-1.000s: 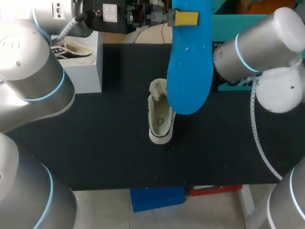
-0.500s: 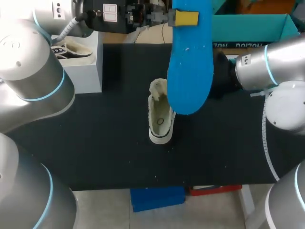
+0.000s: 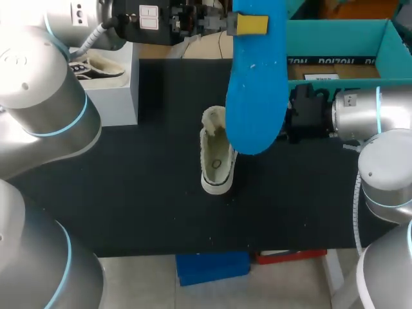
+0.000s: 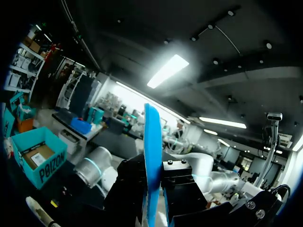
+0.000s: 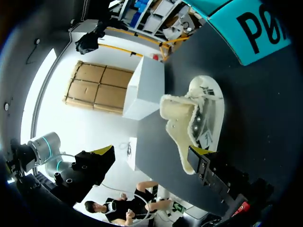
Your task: Take the shoe out of the shoebox, open the shoe tongue, remove and reinsert the insole, then place the shoe into the shoebox
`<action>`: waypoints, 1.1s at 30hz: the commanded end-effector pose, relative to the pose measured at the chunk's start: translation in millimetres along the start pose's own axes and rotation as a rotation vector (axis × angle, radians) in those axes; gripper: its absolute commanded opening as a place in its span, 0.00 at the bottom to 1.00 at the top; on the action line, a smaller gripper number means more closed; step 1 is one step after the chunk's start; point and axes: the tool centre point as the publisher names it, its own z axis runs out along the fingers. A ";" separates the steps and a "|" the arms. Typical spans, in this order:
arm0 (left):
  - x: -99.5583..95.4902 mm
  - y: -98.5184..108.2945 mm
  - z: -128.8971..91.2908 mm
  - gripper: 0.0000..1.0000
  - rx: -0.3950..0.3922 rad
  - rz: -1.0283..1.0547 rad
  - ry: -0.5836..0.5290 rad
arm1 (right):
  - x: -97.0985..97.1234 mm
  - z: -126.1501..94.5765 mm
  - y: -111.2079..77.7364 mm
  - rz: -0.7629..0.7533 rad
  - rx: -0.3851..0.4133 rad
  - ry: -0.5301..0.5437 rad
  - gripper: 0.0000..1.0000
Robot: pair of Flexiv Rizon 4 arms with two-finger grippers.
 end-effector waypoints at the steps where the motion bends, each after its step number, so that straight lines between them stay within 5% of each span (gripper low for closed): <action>1: 0.7 1.3 0.3 0.00 -0.001 -0.001 -0.004 | -3.6 -1.1 -2.5 -0.009 -0.013 0.216 1.00; 18: 0.7 1.3 0.3 0.00 -0.001 -0.001 -0.004 | 5.4 -8.4 9.3 -0.049 -0.012 0.187 1.00; 22: -5.3 9.3 1.8 0.00 0.009 0.132 -0.004 | 5.4 -8.4 9.3 -0.049 -0.012 0.187 1.00; 33: -25.0 74.6 -13.6 0.00 -0.048 0.260 -0.095 | 5.4 -8.4 9.3 -0.049 -0.012 0.187 1.00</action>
